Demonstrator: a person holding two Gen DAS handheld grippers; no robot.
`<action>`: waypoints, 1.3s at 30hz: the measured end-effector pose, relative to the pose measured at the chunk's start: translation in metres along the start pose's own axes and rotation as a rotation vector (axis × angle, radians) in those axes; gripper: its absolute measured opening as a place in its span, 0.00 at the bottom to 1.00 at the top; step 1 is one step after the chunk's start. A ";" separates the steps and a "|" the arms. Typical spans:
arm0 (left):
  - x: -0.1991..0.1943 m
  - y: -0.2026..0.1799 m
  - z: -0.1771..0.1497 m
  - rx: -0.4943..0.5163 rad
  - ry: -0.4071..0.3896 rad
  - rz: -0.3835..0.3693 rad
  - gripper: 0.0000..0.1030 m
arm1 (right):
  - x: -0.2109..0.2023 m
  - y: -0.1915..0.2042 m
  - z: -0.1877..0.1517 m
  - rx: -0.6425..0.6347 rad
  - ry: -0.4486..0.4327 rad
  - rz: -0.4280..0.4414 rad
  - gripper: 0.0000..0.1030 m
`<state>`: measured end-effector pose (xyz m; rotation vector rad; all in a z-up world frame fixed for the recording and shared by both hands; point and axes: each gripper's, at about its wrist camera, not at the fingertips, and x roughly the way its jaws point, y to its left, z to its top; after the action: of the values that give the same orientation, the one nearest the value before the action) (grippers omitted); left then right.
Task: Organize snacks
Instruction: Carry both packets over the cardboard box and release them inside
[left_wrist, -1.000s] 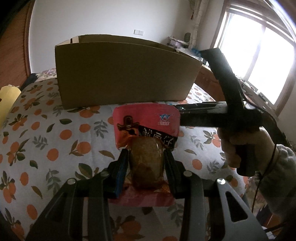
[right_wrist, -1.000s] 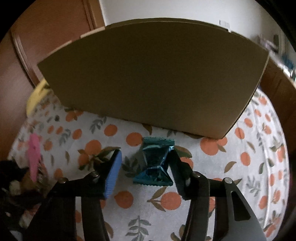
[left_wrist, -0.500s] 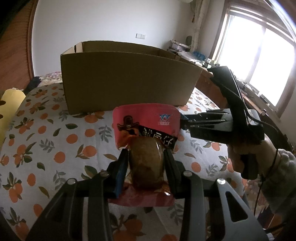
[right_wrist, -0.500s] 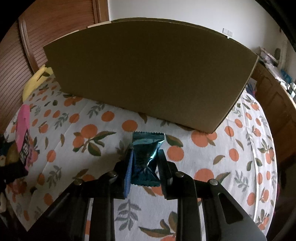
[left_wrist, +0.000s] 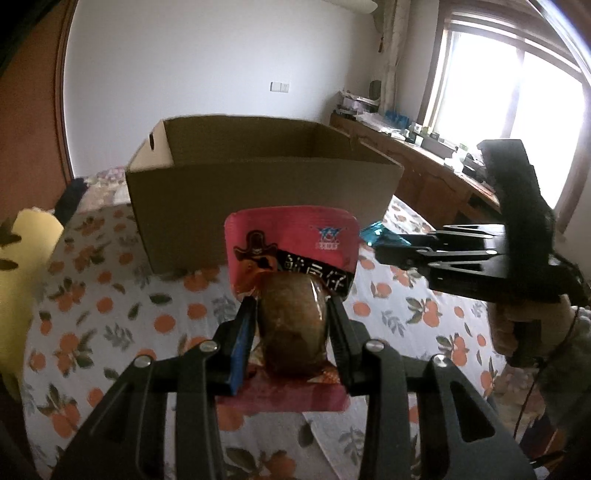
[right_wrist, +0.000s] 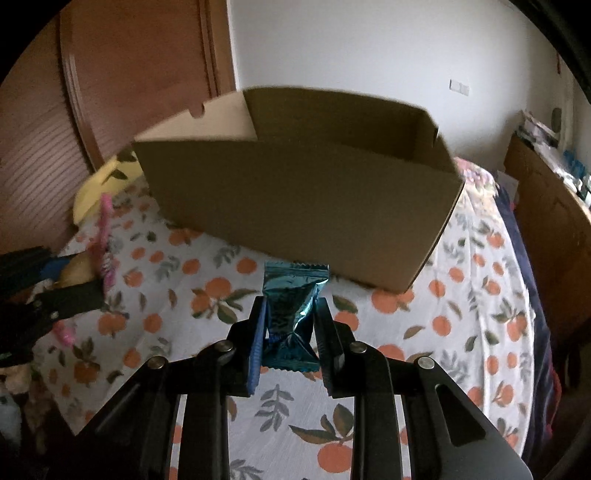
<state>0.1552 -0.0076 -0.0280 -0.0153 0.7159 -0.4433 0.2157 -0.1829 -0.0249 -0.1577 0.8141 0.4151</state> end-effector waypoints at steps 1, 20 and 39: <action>-0.001 0.000 0.004 0.005 -0.005 0.003 0.36 | -0.003 0.002 0.004 -0.005 -0.007 0.002 0.23; 0.009 0.008 0.100 0.103 -0.093 0.057 0.36 | -0.025 0.007 0.077 -0.040 -0.133 0.031 0.23; 0.070 0.050 0.138 0.044 -0.059 0.109 0.36 | 0.037 -0.027 0.121 0.051 -0.113 0.072 0.23</action>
<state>0.3092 -0.0083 0.0247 0.0513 0.6454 -0.3524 0.3312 -0.1607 0.0294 -0.0567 0.7199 0.4661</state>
